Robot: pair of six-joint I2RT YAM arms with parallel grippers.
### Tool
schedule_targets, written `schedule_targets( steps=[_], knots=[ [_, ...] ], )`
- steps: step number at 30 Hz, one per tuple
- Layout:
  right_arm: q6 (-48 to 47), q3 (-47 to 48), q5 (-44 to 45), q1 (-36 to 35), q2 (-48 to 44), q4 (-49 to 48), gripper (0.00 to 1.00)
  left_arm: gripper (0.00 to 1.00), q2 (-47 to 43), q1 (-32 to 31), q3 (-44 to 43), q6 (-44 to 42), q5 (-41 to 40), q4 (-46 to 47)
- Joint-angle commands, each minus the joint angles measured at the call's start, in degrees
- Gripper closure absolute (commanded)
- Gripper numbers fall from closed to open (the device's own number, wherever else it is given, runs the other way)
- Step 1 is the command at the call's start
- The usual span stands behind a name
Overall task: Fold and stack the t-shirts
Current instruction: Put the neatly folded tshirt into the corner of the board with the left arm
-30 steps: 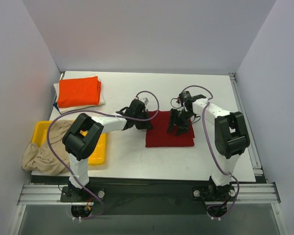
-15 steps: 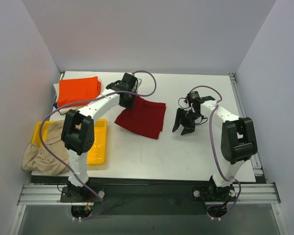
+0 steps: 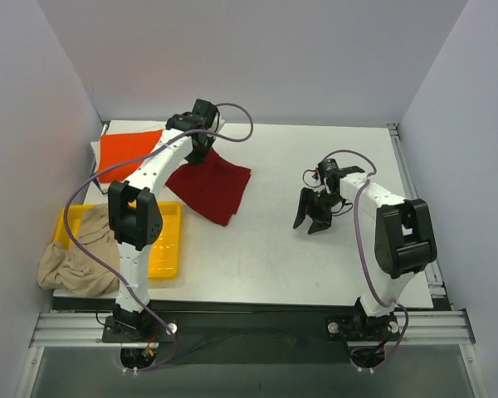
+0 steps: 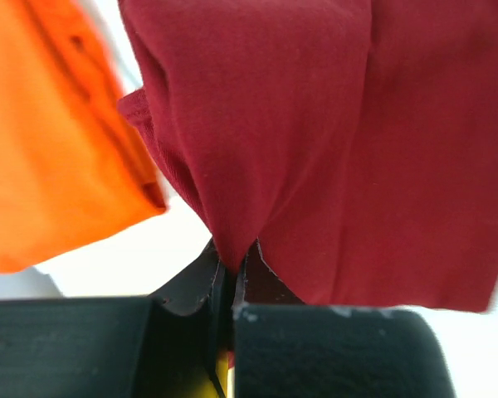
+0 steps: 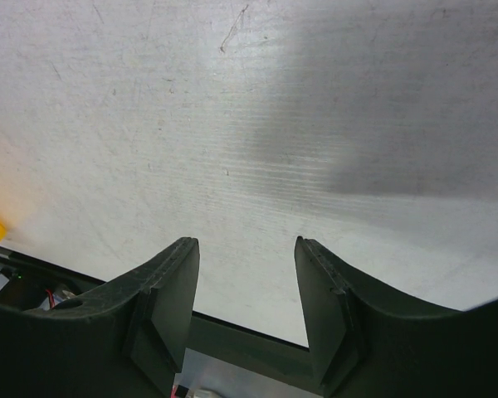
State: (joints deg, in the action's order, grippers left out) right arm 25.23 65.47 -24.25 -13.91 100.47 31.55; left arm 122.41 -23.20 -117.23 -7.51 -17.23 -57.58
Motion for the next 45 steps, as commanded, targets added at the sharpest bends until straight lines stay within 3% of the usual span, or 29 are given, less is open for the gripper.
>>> schedule_targets(
  steps=[1, 5, 19, 45],
  knots=[
    [-0.9, -0.8, 0.0, 0.2, -3.3, 2.6, 0.5, 1.0, -1.6, 2.5, -7.1, -3.3, -2.6, -5.5],
    [-1.0, -1.2, 0.1, 0.1, -3.5, 2.6, 0.5, 1.0, -0.4, 4.9, -15.3, -4.4, -2.0, -8.9],
    [-0.9, -3.1, 0.1, -0.1, -4.0, 2.7, 0.5, 1.0, 2.6, 11.8, -28.0, -7.7, 3.7, -6.8],
    [0.9, -5.4, 1.6, -4.6, -4.0, 2.7, 0.5, 1.0, 0.1, 22.6, -29.7, -6.3, 12.8, 0.4]
  ],
)
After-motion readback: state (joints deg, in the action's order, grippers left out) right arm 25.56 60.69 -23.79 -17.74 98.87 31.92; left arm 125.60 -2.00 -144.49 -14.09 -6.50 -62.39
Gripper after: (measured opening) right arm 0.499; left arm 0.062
